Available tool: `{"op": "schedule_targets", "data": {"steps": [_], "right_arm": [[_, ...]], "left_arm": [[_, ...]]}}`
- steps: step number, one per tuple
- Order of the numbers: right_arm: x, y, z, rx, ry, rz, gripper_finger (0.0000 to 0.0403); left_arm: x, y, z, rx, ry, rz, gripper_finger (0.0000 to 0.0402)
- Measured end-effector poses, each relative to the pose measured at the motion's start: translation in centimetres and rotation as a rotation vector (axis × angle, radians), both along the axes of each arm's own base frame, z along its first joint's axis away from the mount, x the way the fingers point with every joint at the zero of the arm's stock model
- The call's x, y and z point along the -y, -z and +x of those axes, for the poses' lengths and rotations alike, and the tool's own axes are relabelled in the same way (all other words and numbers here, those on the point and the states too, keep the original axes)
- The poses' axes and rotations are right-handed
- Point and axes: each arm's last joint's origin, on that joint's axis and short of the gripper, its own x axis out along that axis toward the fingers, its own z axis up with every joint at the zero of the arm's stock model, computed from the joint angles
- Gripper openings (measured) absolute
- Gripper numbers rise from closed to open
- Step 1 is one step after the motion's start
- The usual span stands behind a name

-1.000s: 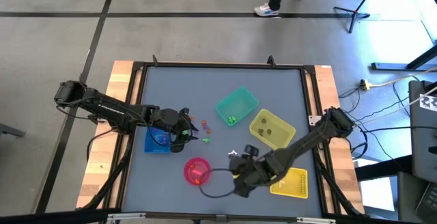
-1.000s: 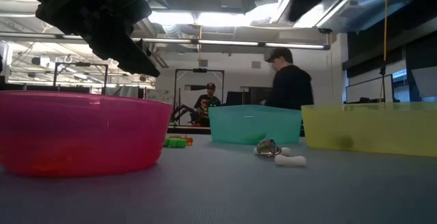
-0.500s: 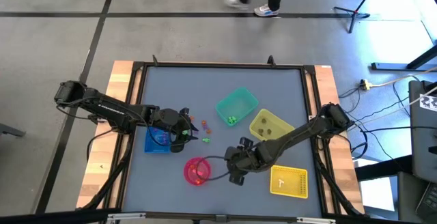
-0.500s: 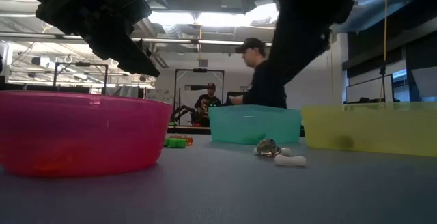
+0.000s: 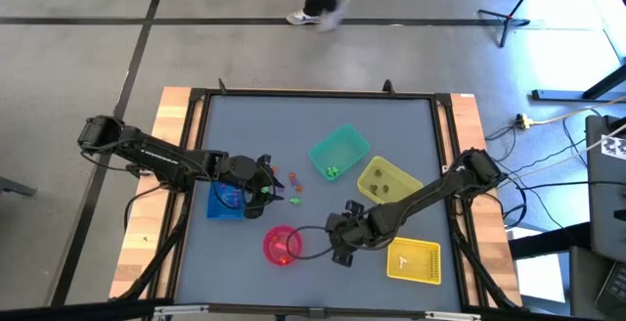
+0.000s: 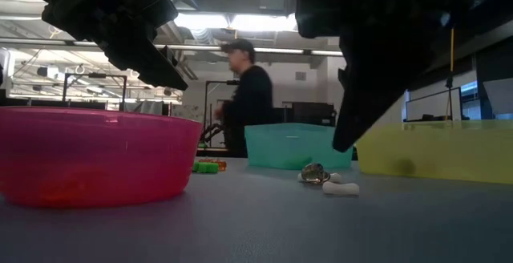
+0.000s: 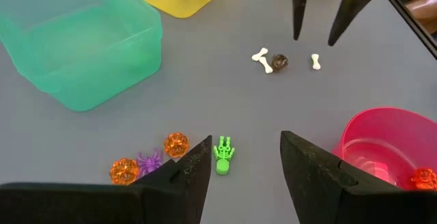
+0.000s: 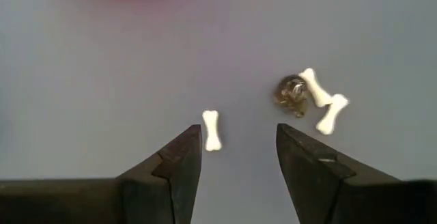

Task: Sort Halloween decoration
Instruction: Put the white bone toy into the yellow bin

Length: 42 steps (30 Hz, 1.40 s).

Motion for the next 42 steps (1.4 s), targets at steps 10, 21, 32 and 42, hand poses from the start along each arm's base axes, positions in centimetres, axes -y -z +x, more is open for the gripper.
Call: {"op": "schedule_targets", "data": {"steps": [10, 21, 32, 42], "right_arm": [[-0.7, 2.8, 0.9, -0.030, -0.057, 0.032, 0.0186], [-0.7, 3.5, 0.9, -0.064, -0.083, 0.019, 0.0186], [-0.7, 3.6, 0.8, -0.090, -0.096, 0.047, 0.0155], [-0.7, 3.7, 0.7, -0.098, -0.094, 0.044, 0.0098]], "left_arm": [[0.0, 0.0, 0.0, 0.000, -0.006, 0.004, 0.0157], [0.0, 0.0, 0.0, 0.001, -0.006, 0.004, 0.0157], [0.0, 0.0, 0.0, 0.000, -0.006, 0.004, 0.0157], [0.0, 0.0, 0.0, 0.001, -0.006, 0.004, 0.0157]]}}
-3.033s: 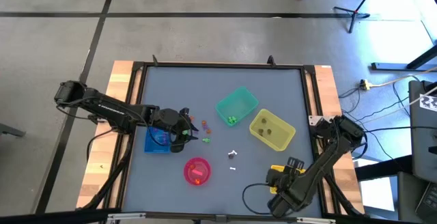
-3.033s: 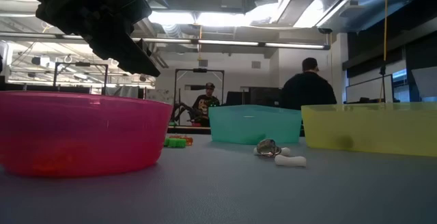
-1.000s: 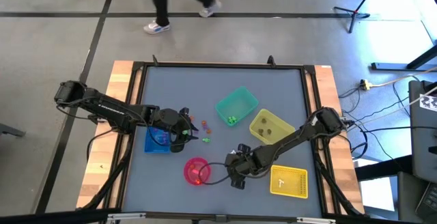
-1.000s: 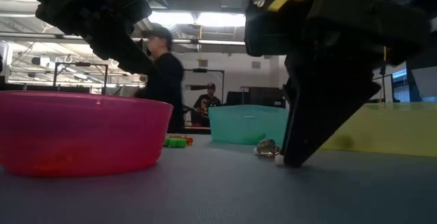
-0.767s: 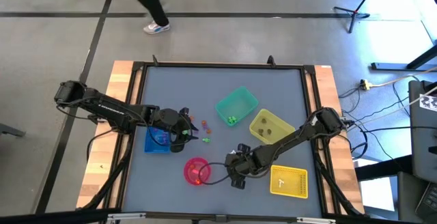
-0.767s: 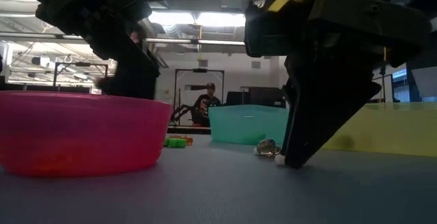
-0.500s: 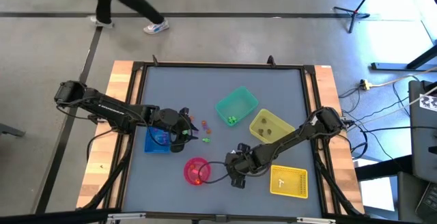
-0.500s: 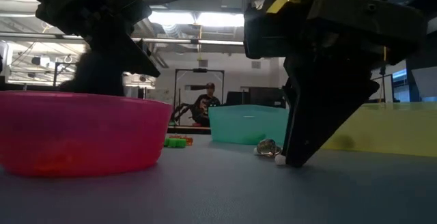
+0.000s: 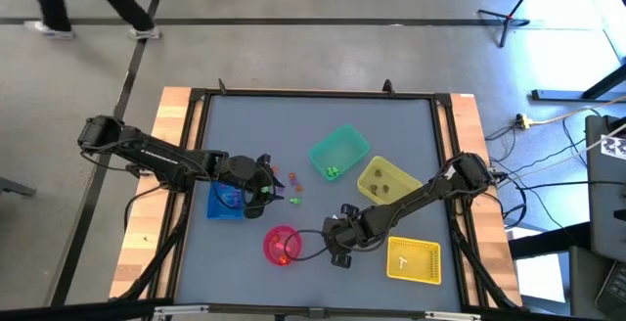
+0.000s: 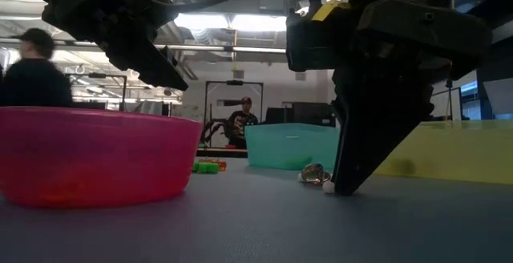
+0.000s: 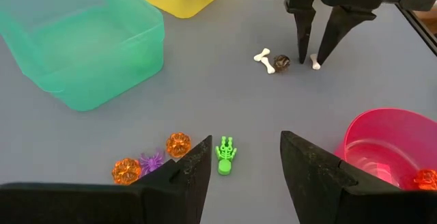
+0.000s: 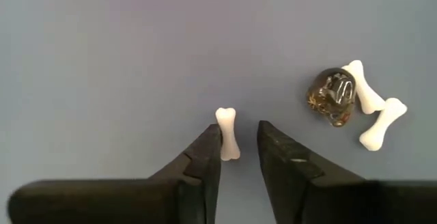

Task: Sort Halloween decoration
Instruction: Put the white bone toy into the yellow bin

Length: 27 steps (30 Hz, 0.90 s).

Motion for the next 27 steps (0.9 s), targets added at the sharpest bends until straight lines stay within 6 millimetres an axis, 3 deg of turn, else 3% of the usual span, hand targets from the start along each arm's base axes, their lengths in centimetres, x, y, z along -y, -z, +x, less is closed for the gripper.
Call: {"op": "schedule_targets", "data": {"steps": [27], "right_arm": [[-0.07, 0.05, -0.02, -0.004, -0.005, 0.009, 0.0096]], "left_arm": [[0.01, 0.00, 0.00, 0.000, 0.000, 0.000, 0.0157]]}}
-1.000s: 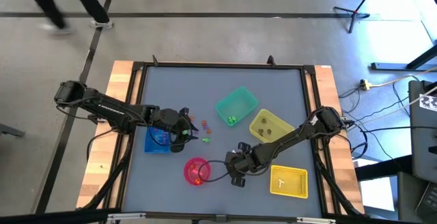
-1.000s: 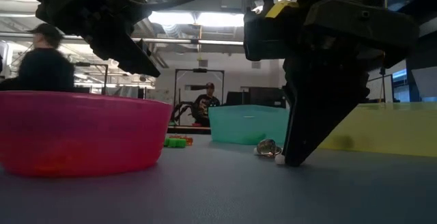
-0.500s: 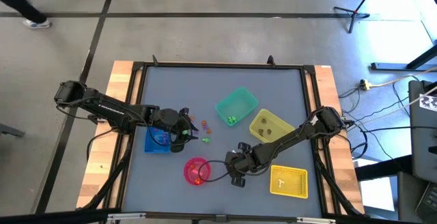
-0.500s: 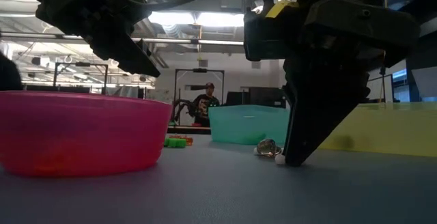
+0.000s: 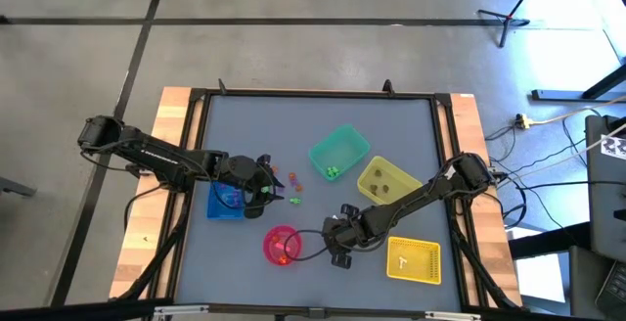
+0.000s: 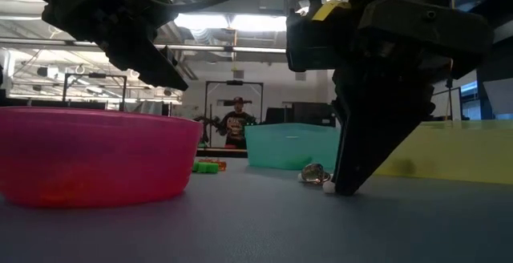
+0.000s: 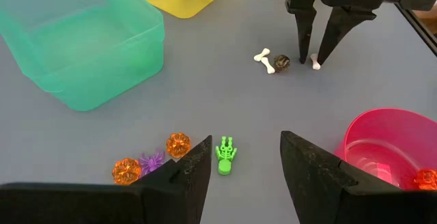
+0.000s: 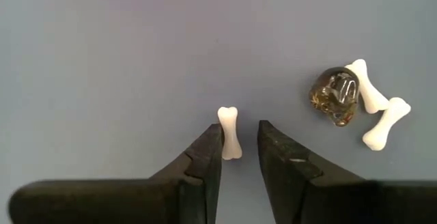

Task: Sort Halloween decoration
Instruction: Put the white bone toy into the yellow bin

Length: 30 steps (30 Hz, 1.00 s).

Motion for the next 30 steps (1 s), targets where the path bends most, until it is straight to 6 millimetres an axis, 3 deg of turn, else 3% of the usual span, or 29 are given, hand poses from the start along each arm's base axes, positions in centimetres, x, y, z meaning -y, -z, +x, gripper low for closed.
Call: {"op": "schedule_targets", "data": {"steps": [6, 17, 30], "right_arm": [[0.00, 0.01, -0.01, 0.000, 0.000, 0.000, 0.0089], [-0.02, 0.01, -0.01, -0.003, -0.002, 0.006, 0.0019], [0.01, -0.83, -0.13, 0.020, -0.004, 0.021, 0.0018]], "left_arm": [[0.00, 0.00, 0.00, 0.000, 0.000, 0.000, 0.0157], [-0.01, 0.00, 0.00, 0.000, 0.000, 0.000, 0.0157], [-0.01, 0.00, 0.00, 0.000, 0.000, 0.000, 0.0157]]}}
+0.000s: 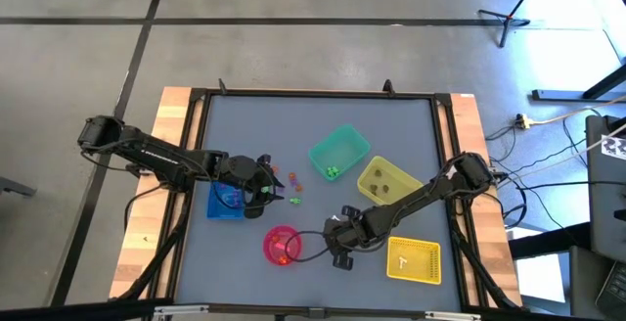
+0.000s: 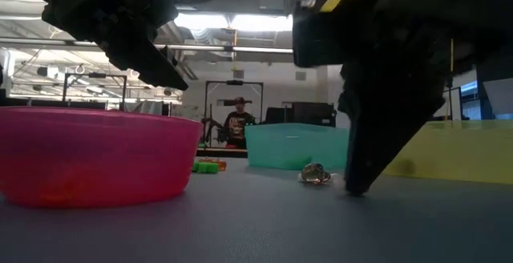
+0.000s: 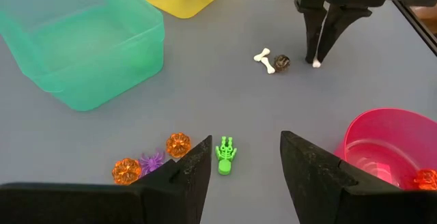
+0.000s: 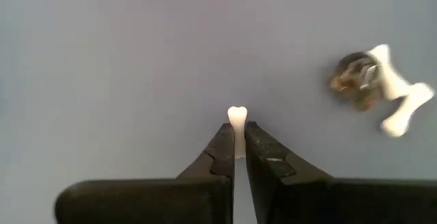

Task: Sort Halloween decoration
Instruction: Put the white bone toy into the yellow bin

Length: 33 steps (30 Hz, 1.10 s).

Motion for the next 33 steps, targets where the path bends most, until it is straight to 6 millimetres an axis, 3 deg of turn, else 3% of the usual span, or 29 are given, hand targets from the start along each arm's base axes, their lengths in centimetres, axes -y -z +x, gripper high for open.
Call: {"op": "schedule_targets", "data": {"steps": [9, 18, 25, 33], "right_arm": [[-0.2, -2.5, -0.4, 0.034, -0.038, 0.107, 0.0016], [0.0, -6.4, -1.7, 0.035, -0.081, 0.255, 0.0013], [-0.4, -8.3, -5.4, -0.142, -0.032, 0.224, 0.0012], [-2.6, -9.7, -10.3, -0.281, 0.112, 0.137, 0.0012]], "left_arm": [[0.0, 0.0, 0.0, 0.000, 0.000, 0.000, 0.0157], [0.0, 0.0, 0.0, 0.000, 0.001, 0.000, 0.0157], [0.0, 0.0, 0.0, 0.000, 0.000, 0.000, 0.0157], [0.0, 0.0, 0.0, 0.000, 0.000, 0.000, 0.0157]]}}
